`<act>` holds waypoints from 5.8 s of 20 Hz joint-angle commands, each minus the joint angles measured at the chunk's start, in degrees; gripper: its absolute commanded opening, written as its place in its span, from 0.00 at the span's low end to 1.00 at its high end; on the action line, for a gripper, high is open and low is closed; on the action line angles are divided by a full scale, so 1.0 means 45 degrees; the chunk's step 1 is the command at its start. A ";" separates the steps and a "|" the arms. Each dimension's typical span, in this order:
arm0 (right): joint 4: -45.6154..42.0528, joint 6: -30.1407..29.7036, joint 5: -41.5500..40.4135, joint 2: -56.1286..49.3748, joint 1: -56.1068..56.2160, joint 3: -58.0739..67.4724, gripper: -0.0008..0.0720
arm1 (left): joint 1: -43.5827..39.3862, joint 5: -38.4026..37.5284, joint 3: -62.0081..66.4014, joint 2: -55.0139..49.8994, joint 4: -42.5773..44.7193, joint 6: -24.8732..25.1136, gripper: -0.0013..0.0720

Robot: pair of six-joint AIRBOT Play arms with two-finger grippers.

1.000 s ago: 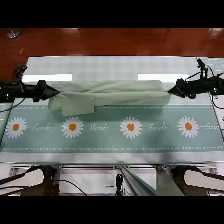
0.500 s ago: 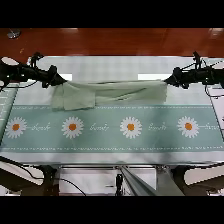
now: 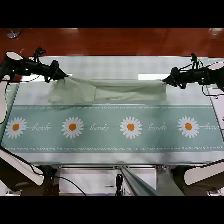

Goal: Fold the shirts.

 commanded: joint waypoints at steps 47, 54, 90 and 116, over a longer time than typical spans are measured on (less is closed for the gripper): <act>-0.2943 0.1617 0.4439 1.3566 0.0185 -0.5513 0.06 | -1.1472 0.4585 -0.2497 0.2229 -0.0063 0.0321 0.04; -0.2152 0.1739 0.4459 1.4246 0.0185 -0.5527 0.06 | -1.3789 0.2764 -0.1603 0.0277 -0.1579 0.0160 0.04; 0.0151 0.1549 0.0389 -0.1778 0.9753 0.6008 0.87 | -0.0053 0.2404 -1.3430 1.6776 -0.0340 0.2628 0.04; 0.6615 0.0073 -0.6081 0.8539 0.6450 -1.3090 0.88 | -0.0068 0.2390 -1.3546 1.6577 -0.0335 0.2628 0.04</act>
